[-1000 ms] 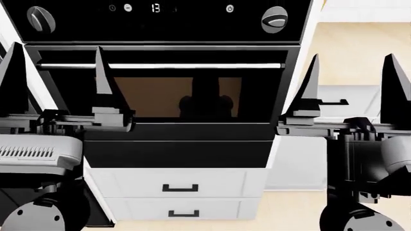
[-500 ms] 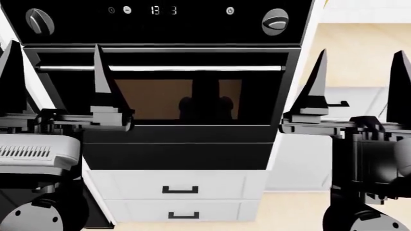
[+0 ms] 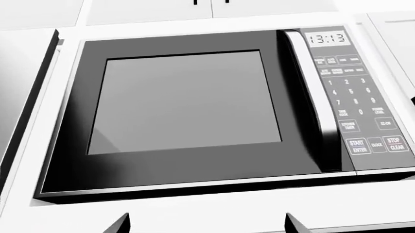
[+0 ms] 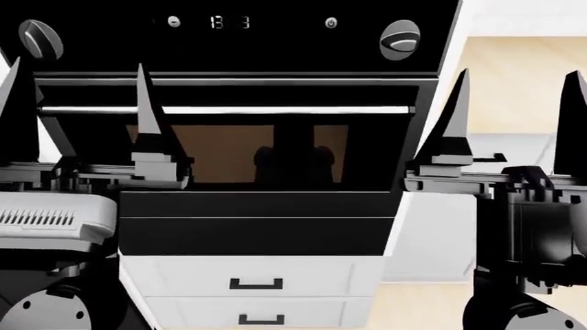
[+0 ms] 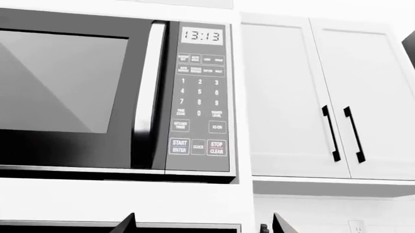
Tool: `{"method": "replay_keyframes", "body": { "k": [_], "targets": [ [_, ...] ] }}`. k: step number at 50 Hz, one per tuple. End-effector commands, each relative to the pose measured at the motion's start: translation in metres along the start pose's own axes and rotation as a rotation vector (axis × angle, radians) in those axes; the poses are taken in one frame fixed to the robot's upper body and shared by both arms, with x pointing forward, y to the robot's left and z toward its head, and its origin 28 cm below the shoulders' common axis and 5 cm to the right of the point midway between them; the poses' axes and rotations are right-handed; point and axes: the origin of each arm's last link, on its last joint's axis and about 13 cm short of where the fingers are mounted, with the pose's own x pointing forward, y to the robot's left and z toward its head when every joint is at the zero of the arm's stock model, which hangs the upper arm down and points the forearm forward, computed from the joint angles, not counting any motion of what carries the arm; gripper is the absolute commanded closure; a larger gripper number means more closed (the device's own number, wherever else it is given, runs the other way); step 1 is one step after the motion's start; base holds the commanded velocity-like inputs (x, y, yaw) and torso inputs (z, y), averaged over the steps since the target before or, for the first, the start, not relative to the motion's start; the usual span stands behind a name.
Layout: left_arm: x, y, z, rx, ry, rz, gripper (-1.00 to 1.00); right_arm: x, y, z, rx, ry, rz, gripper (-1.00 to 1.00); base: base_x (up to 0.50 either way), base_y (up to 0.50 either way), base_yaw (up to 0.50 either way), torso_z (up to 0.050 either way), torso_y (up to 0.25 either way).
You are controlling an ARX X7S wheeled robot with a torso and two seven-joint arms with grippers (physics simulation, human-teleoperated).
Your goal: Preheat the oven by turning the temperature knob.
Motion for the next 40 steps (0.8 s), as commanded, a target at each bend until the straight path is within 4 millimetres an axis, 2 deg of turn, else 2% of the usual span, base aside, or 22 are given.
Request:
{"method": "replay_keyframes", "body": {
  "k": [1,15,23,26,28,30,31,35,40],
  "targets": [
    [0.000,0.000,0.001,-0.001,-0.002,-0.002,-1.00,-0.001,0.000,0.002,0.016,-0.008,0.015,-1.00,0.23,0.00,0.00,0.000,0.000],
    [0.000,0.000,0.002,-0.002,-0.003,-0.003,-1.00,0.000,0.000,0.001,-0.025,-0.001,0.000,-1.00,0.15,0.00,0.00,0.000,0.000],
    [0.001,0.002,0.005,-0.010,-0.006,0.003,-1.00,0.009,-0.001,0.007,-0.181,-0.011,-0.006,-1.00,0.00,0.00,0.00,0.000,0.000],
    [0.002,0.002,0.007,-0.015,-0.008,0.004,-1.00,0.025,-0.003,0.021,-0.254,-0.036,-0.021,-1.00,0.00,0.00,0.00,0.000,0.000],
    [0.002,0.002,0.008,-0.016,-0.009,0.004,-1.00,0.028,-0.004,0.025,-0.263,-0.049,-0.025,-1.00,0.00,0.00,0.00,0.000,0.000],
    [0.002,0.002,0.010,-0.021,-0.012,0.003,-1.00,0.032,-0.007,0.042,-0.357,-0.086,-0.024,-1.00,0.00,0.00,0.00,0.000,0.000],
    [0.002,0.002,0.010,-0.022,-0.013,0.002,-1.00,0.031,-0.007,0.043,-0.374,-0.082,-0.010,-1.00,0.00,0.00,0.00,0.000,0.000],
    [0.002,0.001,0.012,-0.026,-0.016,0.001,-1.00,0.025,-0.006,0.037,-0.532,-0.016,0.062,-1.00,0.00,0.00,0.00,0.000,0.000],
    [0.002,0.002,0.011,-0.026,-0.013,-0.001,-1.00,0.029,-0.006,0.039,-0.612,-0.010,0.099,-1.00,0.00,0.00,0.00,0.000,0.000]
  ]
}}
